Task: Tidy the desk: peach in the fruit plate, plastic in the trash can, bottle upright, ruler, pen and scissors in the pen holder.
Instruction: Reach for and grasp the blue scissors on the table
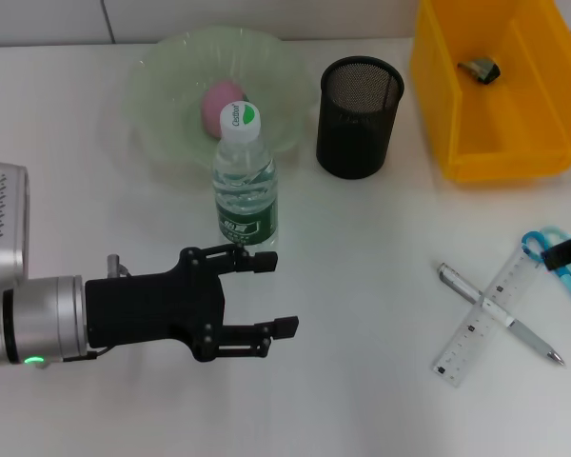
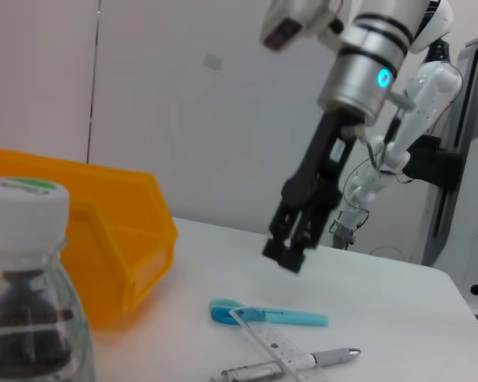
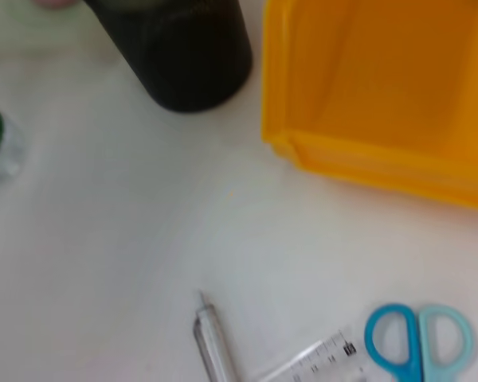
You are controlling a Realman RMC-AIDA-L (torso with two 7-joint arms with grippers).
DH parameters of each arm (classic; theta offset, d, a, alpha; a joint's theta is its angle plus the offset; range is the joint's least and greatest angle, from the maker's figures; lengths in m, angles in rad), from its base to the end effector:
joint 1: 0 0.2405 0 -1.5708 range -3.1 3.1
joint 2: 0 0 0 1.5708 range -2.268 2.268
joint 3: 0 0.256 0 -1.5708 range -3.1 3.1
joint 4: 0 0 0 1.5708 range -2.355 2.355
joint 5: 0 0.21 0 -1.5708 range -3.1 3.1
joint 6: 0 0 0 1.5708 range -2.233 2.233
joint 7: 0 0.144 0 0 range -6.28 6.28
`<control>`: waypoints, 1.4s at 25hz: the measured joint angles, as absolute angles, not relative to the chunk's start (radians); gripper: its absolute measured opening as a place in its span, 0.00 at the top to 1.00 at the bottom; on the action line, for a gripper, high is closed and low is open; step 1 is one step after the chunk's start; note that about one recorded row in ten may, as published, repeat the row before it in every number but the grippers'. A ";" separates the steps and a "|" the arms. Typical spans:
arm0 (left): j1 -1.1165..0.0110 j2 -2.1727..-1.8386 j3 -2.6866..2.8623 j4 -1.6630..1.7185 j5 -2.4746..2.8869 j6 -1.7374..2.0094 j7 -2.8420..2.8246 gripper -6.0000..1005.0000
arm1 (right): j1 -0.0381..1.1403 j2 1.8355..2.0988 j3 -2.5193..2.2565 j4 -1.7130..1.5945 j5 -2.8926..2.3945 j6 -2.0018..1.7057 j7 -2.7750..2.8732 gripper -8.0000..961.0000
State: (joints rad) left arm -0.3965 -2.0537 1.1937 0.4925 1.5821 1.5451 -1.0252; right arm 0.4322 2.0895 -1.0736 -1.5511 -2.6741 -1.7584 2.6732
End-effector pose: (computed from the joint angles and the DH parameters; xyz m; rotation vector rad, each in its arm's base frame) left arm -0.2658 0.2691 -0.0522 -2.8730 -0.3399 -0.8447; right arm 0.2386 0.3184 0.0754 -2.2482 1.3939 -0.3682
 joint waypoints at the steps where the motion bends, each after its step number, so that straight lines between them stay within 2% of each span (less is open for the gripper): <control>1: -0.408 -2.053 1.193 0.492 1.582 1.537 -1.025 0.20 | 0.417 2.090 -1.096 -1.540 -2.694 -1.733 2.689 0.30; 27: -0.439 -2.055 1.192 0.492 1.582 1.492 -1.039 0.20 | 0.397 2.083 -1.157 -1.368 -2.754 -1.546 2.597 0.30; 33: -0.440 -2.055 1.192 0.492 1.582 1.492 -1.039 0.20 | 0.397 2.083 -1.179 -1.345 -2.754 -1.520 2.593 0.49; 35: -0.441 -2.056 1.192 0.492 1.582 1.492 -1.039 0.20 | 0.397 2.083 -1.184 -1.343 -2.754 -1.516 2.593 0.51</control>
